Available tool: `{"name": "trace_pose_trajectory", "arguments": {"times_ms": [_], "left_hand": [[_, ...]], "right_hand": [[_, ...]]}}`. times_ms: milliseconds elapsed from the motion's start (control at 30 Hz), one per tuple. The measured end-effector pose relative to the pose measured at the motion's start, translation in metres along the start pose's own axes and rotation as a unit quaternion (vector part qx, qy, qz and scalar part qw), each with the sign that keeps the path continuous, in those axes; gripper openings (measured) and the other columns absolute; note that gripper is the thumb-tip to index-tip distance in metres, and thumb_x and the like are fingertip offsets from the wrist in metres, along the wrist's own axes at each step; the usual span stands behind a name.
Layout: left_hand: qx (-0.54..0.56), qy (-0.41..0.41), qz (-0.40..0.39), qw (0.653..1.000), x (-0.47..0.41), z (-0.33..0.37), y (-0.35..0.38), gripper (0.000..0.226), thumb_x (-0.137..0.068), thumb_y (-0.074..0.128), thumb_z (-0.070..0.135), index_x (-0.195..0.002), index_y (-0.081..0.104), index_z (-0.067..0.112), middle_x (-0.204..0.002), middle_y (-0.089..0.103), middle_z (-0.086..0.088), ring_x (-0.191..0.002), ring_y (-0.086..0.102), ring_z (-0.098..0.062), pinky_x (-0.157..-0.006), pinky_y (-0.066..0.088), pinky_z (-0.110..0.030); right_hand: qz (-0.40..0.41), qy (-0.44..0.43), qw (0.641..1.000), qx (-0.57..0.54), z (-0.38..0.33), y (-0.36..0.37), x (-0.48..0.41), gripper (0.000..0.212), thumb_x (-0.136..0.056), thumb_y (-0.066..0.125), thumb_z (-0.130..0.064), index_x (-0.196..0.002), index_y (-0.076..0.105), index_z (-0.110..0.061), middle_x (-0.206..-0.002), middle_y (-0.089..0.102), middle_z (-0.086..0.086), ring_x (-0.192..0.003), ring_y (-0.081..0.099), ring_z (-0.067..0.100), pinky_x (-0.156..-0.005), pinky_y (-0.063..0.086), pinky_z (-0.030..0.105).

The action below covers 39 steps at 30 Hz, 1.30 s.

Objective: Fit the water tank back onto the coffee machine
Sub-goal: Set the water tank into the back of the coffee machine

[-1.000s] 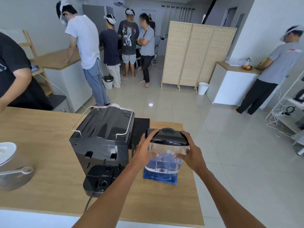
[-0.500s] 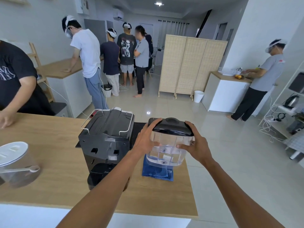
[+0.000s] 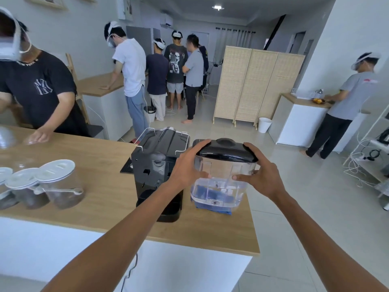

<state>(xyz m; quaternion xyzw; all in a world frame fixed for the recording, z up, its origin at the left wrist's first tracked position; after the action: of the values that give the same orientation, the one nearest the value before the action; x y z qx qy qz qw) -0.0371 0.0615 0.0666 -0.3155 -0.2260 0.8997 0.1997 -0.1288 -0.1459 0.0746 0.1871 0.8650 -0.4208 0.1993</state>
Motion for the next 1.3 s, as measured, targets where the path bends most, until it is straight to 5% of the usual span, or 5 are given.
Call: {"name": "trace_pose_trajectory", "arguments": {"times_ms": [200,667,1000,1133,1300], "left_hand": [[-0.008,-0.002,0.0,1.0,0.033,-0.011,-0.037,0.106,-0.055,0.096,0.021,-0.146,0.042,0.032,-0.137,0.059,0.011,-0.116,0.059,-0.011,-0.097,0.051,-0.029],[0.007,-0.053,0.027,0.998,0.068,-0.08,-0.121,0.105,-0.055,0.095,0.012,-0.146,0.046,0.026,-0.119,0.069,-0.007,-0.107,0.043,-0.027,-0.081,0.052,-0.034],[0.044,-0.054,0.055,0.996,0.075,-0.132,-0.14,0.103,-0.055,0.094,0.014,-0.146,0.047,0.023,-0.124,0.068,-0.007,-0.114,0.045,-0.023,-0.087,0.052,-0.036],[0.049,-0.047,0.059,0.996,0.077,-0.147,-0.145,0.1,-0.057,0.094,0.019,-0.145,0.048,0.022,-0.121,0.069,0.001,-0.101,0.055,-0.023,-0.087,0.054,-0.023],[0.067,-0.052,0.079,0.993,0.079,-0.154,-0.15,0.098,-0.059,0.093,0.011,-0.145,0.048,0.019,-0.123,0.07,-0.002,-0.113,0.039,-0.009,-0.085,0.053,-0.029]], "right_hand": [[-0.006,-0.004,1.0,-0.028,-0.03,0.032,0.011,0.102,-0.059,0.094,-0.036,-0.145,0.04,-0.039,-0.12,0.057,-0.034,-0.098,0.06,-0.003,-0.081,0.06,0.038],[0.003,0.026,0.998,-0.053,-0.088,0.137,0.006,0.103,-0.062,0.092,-0.037,-0.147,0.036,-0.048,-0.114,0.058,-0.044,-0.085,0.066,0.04,-0.07,0.06,0.046],[0.002,0.073,0.995,-0.062,-0.092,0.193,0.001,0.109,-0.061,0.094,-0.018,-0.151,0.036,-0.039,-0.108,0.062,-0.033,-0.058,0.057,0.011,-0.061,0.053,0.026],[0.001,0.081,0.994,-0.077,-0.093,0.207,0.001,0.109,-0.061,0.094,-0.012,-0.15,0.037,-0.038,-0.115,0.061,-0.034,-0.09,0.064,-0.007,-0.079,0.056,0.024],[0.009,0.09,0.992,-0.085,-0.095,0.217,0.002,0.107,-0.064,0.092,-0.014,-0.151,0.035,-0.037,-0.128,0.064,-0.013,-0.109,0.065,0.01,-0.094,0.058,0.036]]}}
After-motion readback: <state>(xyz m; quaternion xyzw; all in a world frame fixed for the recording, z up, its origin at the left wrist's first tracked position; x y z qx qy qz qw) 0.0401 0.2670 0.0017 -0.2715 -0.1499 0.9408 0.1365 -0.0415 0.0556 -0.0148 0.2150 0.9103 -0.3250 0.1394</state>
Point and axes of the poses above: each hand's wrist, its own x-axis away from the middle knuckle, its own y-axis out of the palm, z = x × y, the point moved 10 cm from there along -x, towards the middle knuckle
